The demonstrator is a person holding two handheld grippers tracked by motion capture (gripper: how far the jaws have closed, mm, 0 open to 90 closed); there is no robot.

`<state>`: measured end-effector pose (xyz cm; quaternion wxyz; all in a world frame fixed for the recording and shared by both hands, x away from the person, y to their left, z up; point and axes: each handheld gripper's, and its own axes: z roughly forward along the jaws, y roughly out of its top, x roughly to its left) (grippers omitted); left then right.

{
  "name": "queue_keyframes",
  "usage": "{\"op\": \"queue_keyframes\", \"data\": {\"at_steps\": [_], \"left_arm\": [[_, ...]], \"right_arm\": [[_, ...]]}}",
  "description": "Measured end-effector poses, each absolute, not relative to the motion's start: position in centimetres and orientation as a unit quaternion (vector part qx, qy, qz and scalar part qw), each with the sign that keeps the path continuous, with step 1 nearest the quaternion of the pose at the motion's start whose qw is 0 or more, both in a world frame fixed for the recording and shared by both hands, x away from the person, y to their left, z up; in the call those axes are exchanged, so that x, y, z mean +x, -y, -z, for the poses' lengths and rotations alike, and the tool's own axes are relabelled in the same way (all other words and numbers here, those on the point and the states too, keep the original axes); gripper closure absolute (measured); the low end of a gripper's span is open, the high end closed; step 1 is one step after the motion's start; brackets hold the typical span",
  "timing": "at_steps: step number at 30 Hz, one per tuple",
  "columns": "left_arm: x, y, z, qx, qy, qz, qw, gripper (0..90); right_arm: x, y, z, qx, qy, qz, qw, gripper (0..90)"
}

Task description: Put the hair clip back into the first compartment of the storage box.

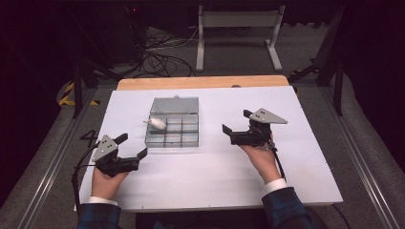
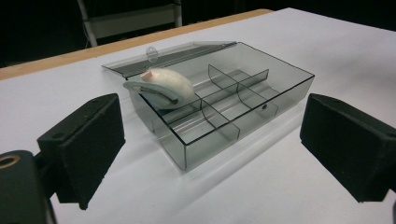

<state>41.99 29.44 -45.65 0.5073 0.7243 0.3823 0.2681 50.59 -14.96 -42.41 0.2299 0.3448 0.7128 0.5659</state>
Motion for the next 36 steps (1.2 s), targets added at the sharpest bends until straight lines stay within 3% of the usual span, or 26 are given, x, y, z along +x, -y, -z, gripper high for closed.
{"op": "queue_keyframes", "data": {"at_steps": [36], "left_arm": [[41.8, -29.0, 45.7, 0.730, -0.377, -0.261, 0.506, 7.0]], "right_arm": [[48.4, 22.3, 44.0, 0.389, -0.689, -0.559, 0.248, 1.2]]}}
